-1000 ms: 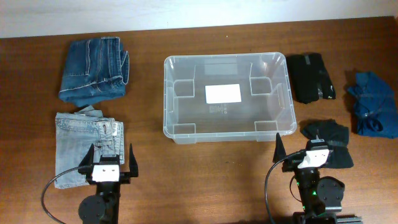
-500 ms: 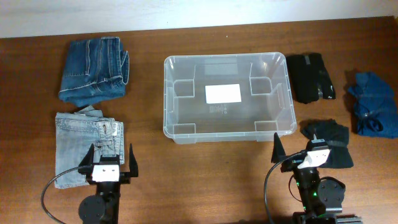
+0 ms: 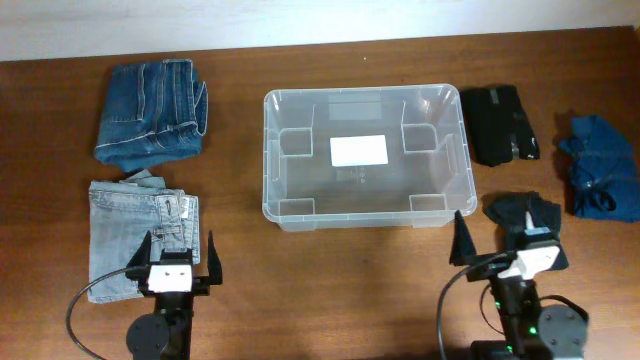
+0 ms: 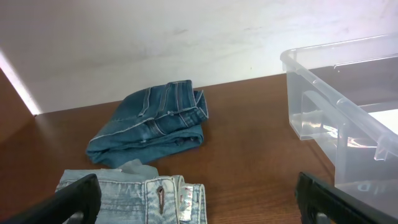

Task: Pack container
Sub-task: 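Move the right gripper to the black folded garment at top right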

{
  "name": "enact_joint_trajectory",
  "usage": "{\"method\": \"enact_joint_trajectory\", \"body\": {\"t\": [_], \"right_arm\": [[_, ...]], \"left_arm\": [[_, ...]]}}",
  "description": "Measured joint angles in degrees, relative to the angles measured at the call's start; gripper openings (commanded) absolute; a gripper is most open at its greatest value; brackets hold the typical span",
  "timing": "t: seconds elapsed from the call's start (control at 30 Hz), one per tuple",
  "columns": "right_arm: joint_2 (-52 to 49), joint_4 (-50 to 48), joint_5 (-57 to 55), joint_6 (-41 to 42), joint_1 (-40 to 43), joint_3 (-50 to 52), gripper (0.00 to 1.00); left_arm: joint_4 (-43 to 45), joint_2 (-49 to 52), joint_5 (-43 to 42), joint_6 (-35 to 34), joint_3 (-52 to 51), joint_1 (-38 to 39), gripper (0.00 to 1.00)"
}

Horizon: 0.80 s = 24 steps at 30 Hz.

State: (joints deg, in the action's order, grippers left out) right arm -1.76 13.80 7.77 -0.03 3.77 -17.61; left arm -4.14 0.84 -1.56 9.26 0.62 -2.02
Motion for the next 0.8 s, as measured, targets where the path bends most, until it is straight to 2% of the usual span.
{"method": "enact_joint_trajectory", "body": {"t": [0.17,0.3,0.63,0.8], "right_arm": [[-5.1,10.2,-2.9,-1.0,0.0,-13.3,0.99],[-13.9,18.6,-5.0,-2.7,0.0,-25.6,0.99],[-46.4,40.2,-6.2,-6.8,0.0,-54.8,0.99],[-62.8,51.4,-3.7,-10.8,0.1,-72.8,0.99]], "left_arm": [[0.0,0.0,0.0,0.0,0.0,0.0,0.99],[0.0,0.0,0.0,0.0,0.0,0.0,0.99],[0.0,0.0,0.0,0.0,0.0,0.0,0.99],[0.0,0.0,0.0,0.0,0.0,0.0,0.99]]}}
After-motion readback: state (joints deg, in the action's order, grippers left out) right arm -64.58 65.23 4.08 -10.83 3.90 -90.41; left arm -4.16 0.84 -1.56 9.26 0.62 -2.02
